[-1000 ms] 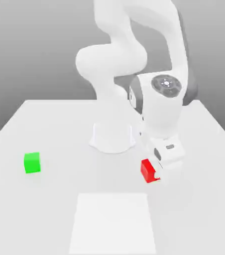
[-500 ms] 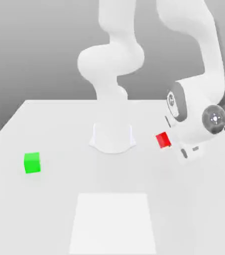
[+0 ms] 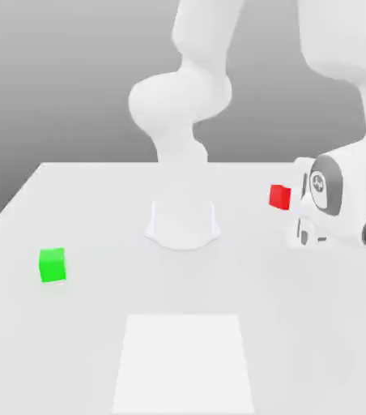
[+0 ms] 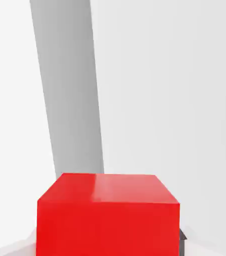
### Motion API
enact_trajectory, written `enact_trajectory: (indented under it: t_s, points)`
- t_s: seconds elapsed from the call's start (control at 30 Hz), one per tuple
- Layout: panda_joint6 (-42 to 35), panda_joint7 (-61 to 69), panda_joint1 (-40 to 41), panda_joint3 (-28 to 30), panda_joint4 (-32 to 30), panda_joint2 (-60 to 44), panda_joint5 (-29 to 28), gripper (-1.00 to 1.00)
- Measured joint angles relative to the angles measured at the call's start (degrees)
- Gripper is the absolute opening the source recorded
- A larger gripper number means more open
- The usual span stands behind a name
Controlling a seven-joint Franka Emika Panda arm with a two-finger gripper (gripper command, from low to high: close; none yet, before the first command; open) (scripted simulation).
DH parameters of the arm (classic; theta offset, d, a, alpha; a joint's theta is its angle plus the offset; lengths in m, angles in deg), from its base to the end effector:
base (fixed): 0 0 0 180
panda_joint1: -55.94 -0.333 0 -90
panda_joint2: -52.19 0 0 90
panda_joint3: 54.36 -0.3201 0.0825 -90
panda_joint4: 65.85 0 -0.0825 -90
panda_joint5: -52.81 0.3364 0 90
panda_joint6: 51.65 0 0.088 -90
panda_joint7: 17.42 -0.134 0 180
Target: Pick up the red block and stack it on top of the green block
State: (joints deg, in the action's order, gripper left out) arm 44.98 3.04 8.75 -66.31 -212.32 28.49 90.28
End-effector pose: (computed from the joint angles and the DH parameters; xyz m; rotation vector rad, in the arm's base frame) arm 0.0646 0.2727 0.1665 -2.1253 -0.9760 1.8925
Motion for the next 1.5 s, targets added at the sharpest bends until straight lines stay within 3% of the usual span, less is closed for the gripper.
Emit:
enact_trajectory:
  t_s: [0.43,0.77,0.93,1.23,1.4,1.5]
  points:
    - [5.63,-25.96,-6.99,-2.0,4.48,-5.08,13.68,-1.0]
    - [24.88,-51.64,-9.67,6.16,4.3,0.41,19.0,-1.0]
    - [30.8,-63.95,-5.5,16.39,1.13,4.22,12.91,-1.0]
    - [39.2,-87.43,3.06,38.39,-6.09,11.83,-2.89,-1.0]
    - [43.9,-103.3,7.89,51.37,-10.36,17.92,-15.22,-1.0]
    - [46.39,-114.98,16.39,56.37,-12.91,22.9,-25.57,-1.0]
